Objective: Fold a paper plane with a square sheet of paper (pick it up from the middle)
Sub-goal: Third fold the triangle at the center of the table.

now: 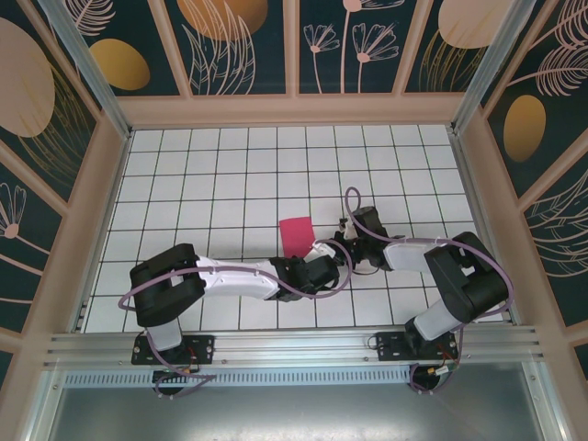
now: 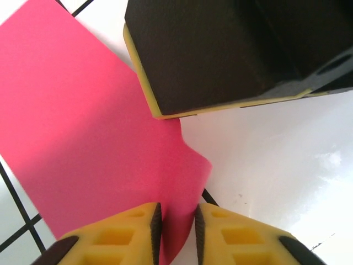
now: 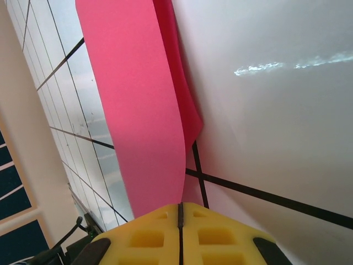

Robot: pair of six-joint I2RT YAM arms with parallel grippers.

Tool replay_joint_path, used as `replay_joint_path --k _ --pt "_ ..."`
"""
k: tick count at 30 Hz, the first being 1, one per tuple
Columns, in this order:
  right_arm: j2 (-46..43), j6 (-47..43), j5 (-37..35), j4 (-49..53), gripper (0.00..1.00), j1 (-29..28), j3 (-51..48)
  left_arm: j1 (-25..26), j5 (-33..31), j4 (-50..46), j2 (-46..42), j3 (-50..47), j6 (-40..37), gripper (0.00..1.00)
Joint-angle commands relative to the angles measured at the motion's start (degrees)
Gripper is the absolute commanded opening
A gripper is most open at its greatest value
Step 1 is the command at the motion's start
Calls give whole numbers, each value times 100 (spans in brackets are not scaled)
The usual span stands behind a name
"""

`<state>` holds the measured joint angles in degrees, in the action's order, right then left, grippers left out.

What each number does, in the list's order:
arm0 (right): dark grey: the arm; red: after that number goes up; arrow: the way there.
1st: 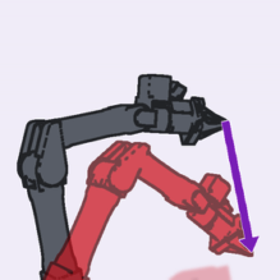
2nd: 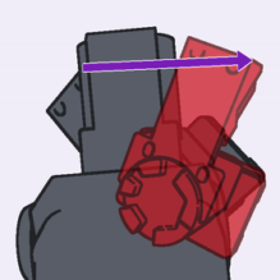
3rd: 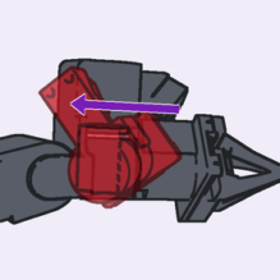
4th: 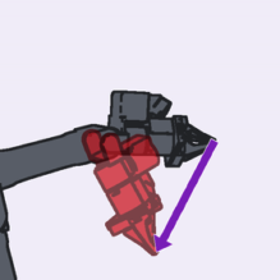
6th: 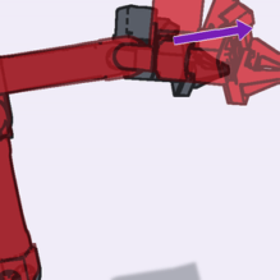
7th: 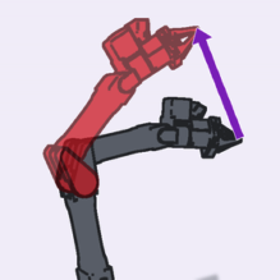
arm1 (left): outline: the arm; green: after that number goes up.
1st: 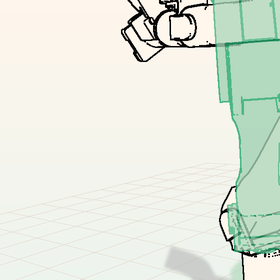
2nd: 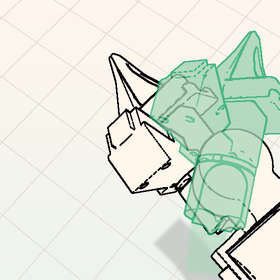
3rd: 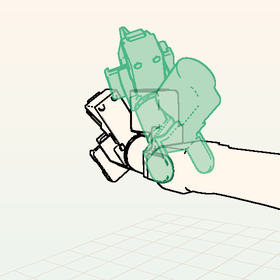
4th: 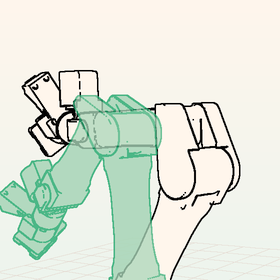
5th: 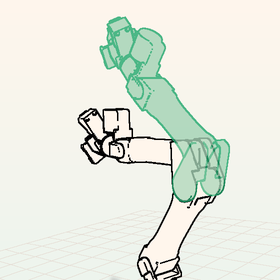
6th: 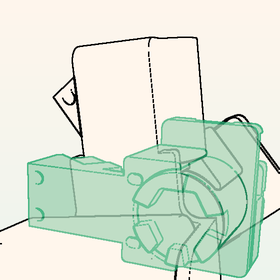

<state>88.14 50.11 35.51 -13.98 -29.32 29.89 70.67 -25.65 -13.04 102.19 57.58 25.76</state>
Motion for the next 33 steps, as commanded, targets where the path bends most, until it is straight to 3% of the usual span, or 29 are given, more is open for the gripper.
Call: replay_joint_path --k 1,6,11,16,25,33 --pt "7 -33 57 35 10 -74 147 5 -164 253 -256 -84 34 17" --pt "-49 -59 22 74 14 -74 206 3 -113 378 -324 -129 39 0" --pt "-366 -264 -236 472 28 -14 315 -22 -104 699 -676 -458 235 0" --pt "-806 -476 -541 936 38 108 402 -402 764 1633 -1245 -1180 610 0" --pt "-981 -729 -628 1313 37 158 522 -1146 2357 3010 -1814 -2088 935 0" --pt "-845 -801 -651 1258 24 149 553 -1848 3770 3915 -1688 -2506 1308 0"
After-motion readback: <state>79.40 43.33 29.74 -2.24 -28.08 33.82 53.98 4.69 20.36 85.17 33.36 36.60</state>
